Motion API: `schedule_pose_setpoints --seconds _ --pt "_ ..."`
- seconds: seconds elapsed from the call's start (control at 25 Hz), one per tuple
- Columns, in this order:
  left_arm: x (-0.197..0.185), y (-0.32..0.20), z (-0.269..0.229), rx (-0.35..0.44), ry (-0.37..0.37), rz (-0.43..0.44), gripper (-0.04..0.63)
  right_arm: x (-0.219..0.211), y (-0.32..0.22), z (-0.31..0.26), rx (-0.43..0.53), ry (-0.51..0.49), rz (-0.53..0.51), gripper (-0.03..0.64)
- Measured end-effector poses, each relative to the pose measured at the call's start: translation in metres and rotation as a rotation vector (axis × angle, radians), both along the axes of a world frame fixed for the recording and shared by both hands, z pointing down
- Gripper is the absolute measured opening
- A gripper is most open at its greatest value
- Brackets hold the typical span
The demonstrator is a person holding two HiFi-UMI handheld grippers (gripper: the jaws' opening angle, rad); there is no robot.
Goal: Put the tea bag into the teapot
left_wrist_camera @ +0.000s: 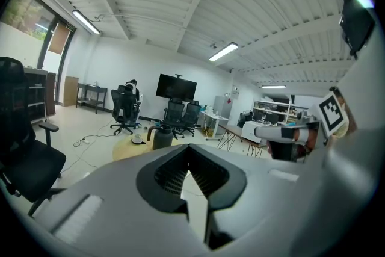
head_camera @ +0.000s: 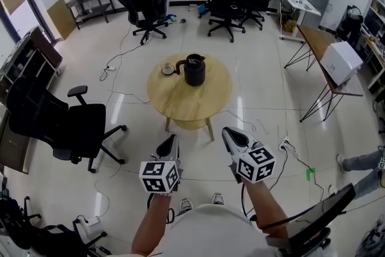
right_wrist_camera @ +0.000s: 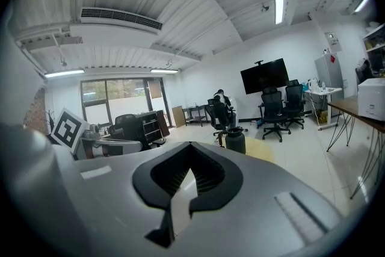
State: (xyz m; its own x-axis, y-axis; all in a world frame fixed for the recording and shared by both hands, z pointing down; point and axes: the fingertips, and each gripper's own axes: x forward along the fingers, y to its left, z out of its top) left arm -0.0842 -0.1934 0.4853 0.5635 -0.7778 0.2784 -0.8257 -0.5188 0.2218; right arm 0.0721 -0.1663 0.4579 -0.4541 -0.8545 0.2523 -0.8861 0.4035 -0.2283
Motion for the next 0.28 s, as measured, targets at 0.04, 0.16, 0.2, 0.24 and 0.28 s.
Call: schedule_pose_setpoints --seconds 0.04,0.16,0.2,0.24,0.28 --pt "0.0013 -0.0001 -0.0005 0.000 -0.002 0.001 0.012 0.0015 0.0001 -0.0003 -0.001 -0.001 0.001 0.000" --pt "0.0050 -0.0009 -0.0027 0.000 -0.007 0.003 0.012 0.0050 0.0001 -0.0006 -0.004 -0.005 0.001 0.000" --pt "0.0064 -0.0012 -0.0031 0.001 -0.007 0.003 0.012 0.0061 0.0001 -0.0002 -0.005 -0.006 0.000 0.000" --pt "0.0078 -0.0016 -0.0033 0.002 -0.008 0.004 0.012 0.0073 0.0001 0.0001 -0.006 -0.006 0.000 0.000" --pt "0.0092 -0.0020 -0.0035 0.002 -0.009 0.005 0.012 0.0084 0.0000 0.0005 -0.006 -0.007 -0.001 0.000"
